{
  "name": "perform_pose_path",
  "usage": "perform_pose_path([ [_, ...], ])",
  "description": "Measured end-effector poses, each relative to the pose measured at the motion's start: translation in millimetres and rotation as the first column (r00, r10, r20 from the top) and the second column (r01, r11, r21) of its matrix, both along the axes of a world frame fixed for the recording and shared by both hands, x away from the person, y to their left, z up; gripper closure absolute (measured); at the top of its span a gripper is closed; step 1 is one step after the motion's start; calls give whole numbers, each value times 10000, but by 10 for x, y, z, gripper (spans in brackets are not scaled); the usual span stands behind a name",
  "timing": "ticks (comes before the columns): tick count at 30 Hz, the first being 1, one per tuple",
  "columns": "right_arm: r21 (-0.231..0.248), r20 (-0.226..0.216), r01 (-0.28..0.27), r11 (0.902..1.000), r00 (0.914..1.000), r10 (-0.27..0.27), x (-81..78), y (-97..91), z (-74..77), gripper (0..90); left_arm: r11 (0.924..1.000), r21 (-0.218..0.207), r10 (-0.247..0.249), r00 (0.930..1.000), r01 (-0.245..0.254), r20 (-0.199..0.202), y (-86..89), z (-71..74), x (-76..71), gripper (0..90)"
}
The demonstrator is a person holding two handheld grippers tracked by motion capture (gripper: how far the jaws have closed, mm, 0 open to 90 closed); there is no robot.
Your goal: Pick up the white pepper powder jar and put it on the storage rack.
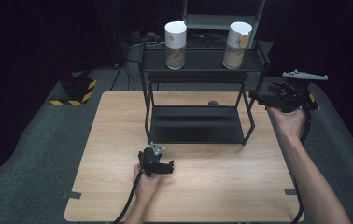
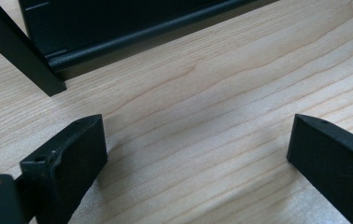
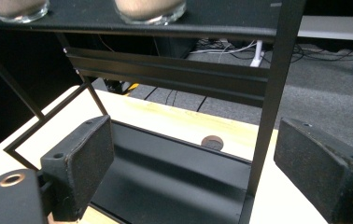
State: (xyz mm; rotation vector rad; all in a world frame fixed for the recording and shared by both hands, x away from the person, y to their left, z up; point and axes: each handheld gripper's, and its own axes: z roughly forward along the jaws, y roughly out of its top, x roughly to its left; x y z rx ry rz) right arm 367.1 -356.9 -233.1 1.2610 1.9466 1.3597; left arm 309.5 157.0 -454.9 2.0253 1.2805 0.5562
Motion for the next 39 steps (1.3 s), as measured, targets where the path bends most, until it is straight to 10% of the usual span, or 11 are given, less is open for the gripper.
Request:
perform_pose_path([
  [39, -108, -292, 169, 9998, 9994, -172, -111, -40, -418, 114, 10000, 10, -4, 10000, 4, 9, 0, 0, 0, 49],
])
